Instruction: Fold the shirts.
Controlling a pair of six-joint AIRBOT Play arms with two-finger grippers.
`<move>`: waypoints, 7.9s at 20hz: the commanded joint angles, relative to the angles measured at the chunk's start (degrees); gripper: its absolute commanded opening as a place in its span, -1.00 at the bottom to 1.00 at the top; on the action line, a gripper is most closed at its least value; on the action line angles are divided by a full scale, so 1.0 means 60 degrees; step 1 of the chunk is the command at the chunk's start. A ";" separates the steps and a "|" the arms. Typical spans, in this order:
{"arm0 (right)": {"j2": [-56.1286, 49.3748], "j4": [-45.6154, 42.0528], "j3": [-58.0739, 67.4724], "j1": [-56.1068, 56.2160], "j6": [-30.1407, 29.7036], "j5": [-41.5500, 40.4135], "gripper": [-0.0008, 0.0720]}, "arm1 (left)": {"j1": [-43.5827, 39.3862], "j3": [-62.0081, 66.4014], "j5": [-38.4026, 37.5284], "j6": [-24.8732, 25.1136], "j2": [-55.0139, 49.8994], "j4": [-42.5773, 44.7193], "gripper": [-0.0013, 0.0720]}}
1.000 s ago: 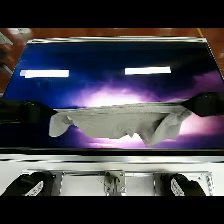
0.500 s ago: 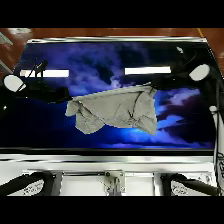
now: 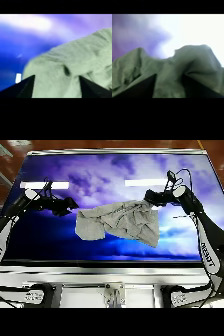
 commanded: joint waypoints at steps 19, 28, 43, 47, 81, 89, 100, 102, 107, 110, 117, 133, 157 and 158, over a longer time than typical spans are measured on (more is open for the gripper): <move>0.1628 -0.0459 -0.2324 -0.3293 -0.1024 0.5949 0.73 | 0.0652 -0.0991 -0.2761 0.0692 -0.0911 0.0164 0.85; 0.1628 -0.0871 -0.2619 -0.3293 -0.1038 0.6043 0.89 | -0.0233 -0.0980 -0.1880 0.1053 -0.1665 -0.1468 -0.52; 0.1621 -0.0066 -0.5595 -0.1654 -0.0244 0.2222 0.59 | -0.0233 -0.0590 -0.2554 0.2160 -0.0958 -0.1672 -0.87; 0.1865 0.0120 -0.5515 -0.1461 -0.0237 0.2248 -0.82 | 0.0036 -0.0415 -0.2517 0.2320 -0.0627 -0.1625 -0.88; 0.9133 -0.3293 0.2375 -0.1468 0.0204 0.5952 -0.82 | 0.0776 0.6058 -0.1785 0.1519 0.7624 0.3279 -0.88; 0.3563 -0.3213 0.2375 -0.1464 0.0404 0.4889 -0.82 | 0.0765 0.5366 -0.1395 0.2102 0.2892 0.3268 -0.88; -0.1293 -0.1118 0.2375 -0.1257 0.1118 0.0969 -0.78 | 0.0459 0.5366 -0.1402 0.0761 -0.2455 0.0546 -0.78; -0.1413 -0.0943 0.2375 -0.1169 0.1129 0.1224 -0.21 | 0.0262 0.5370 -0.2146 0.0142 -0.2929 0.0521 0.28; -0.0095 -0.2798 0.2386 -0.2080 0.0106 0.3883 0.71 | 0.0991 0.5370 -0.6375 0.0936 -0.2597 0.1242 0.61; 0.0772 -0.4328 0.2109 -0.3293 -0.0699 0.7326 0.71 | 0.1621 0.4470 -0.7428 0.1428 -0.1468 0.1242 0.46; 0.2871 -0.1239 -0.2244 -0.6098 -0.1472 0.6743 0.74 | 0.1814 -0.4014 -0.4022 0.2379 0.2393 0.0007 0.70; 0.2958 -0.1665 -0.2973 -0.5865 -0.1118 0.6630 0.89 | -0.0127 -0.6677 -0.0273 0.3122 0.1614 -0.3136 -0.87; -0.0313 -0.0164 -0.3016 -0.5861 -0.1665 0.3843 -0.83 | 0.0667 -0.6156 -0.1603 0.3249 0.2597 -0.3169 -0.88; -0.0251 -0.0080 -0.2914 -0.5861 -0.1956 0.4080 -0.82 | 0.0670 -0.5982 -0.1577 0.3253 0.2597 -0.3133 -0.88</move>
